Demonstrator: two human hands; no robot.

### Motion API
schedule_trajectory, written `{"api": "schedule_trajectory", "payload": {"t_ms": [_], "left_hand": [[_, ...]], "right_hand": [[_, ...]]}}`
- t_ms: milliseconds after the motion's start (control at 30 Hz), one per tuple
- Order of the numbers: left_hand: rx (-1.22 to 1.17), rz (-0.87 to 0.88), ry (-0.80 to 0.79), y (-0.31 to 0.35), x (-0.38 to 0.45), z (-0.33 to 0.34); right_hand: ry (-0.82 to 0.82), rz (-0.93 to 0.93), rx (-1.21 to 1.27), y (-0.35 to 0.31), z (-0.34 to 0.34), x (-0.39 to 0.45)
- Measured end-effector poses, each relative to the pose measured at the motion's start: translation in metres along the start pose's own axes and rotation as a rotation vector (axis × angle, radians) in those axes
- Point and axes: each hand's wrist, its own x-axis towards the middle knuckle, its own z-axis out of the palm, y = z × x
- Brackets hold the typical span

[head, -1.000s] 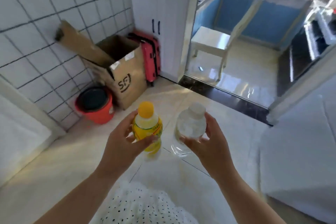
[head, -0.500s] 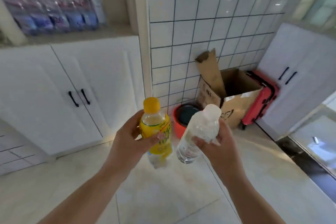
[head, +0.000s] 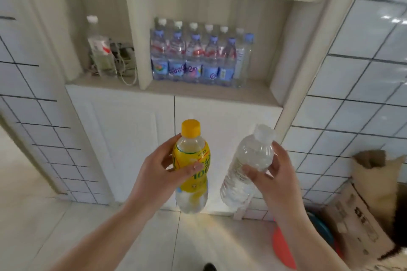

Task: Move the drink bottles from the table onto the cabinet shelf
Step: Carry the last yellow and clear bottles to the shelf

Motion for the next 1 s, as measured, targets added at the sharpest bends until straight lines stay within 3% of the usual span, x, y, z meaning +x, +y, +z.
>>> {"api": "schedule_trajectory", "payload": {"t_ms": [233,500,1000], "left_hand": [[-0.054,0.039,0.185,-0.004,0.141,-0.022],[-0.110,0.093,0.271,0.002,0.275,-0.042],[-0.058,0.083,0.199,-0.020,0.409,-0.079]], "right_hand": [[-0.154,-0.104,0.052,-0.001,0.065,0.153],[-0.277,-0.195,0.094,-0.025,0.127,0.291],[-0.233,-0.193,0.066,-0.021,0.213,0.395]]}}
